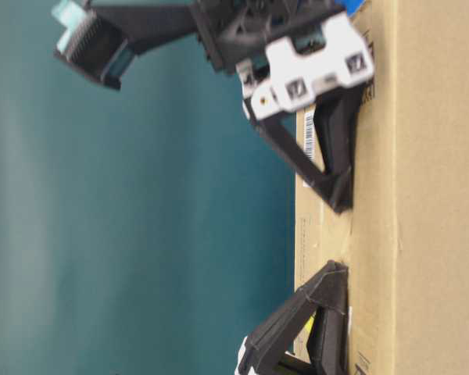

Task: Apply tape along the seams of the closed cardboard box to seal it securely.

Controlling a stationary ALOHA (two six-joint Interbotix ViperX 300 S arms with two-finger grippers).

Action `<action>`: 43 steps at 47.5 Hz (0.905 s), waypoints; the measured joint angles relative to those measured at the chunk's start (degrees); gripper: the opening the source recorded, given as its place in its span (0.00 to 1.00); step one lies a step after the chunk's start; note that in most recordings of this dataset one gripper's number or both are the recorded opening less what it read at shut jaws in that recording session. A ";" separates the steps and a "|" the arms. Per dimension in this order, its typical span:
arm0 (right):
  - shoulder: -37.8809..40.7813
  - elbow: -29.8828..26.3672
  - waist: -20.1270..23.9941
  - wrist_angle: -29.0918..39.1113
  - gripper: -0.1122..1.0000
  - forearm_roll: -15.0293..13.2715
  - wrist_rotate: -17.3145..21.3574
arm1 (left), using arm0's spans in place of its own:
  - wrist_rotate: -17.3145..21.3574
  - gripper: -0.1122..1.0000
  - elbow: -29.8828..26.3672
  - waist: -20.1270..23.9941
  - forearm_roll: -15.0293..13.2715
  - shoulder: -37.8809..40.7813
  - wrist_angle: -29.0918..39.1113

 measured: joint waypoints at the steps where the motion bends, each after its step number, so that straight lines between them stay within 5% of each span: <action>1: -0.18 0.35 0.18 0.00 0.09 0.18 0.00 | -0.35 0.10 0.09 0.00 0.00 0.00 0.00; 22: -3.69 3.78 1.58 -1.58 0.09 1.23 -1.23 | -2.81 0.10 1.58 -1.05 0.00 -1.41 0.26; 43: -21.27 4.92 2.37 2.20 0.09 1.14 -10.55 | -3.16 0.10 -0.35 -3.25 0.35 -19.07 18.02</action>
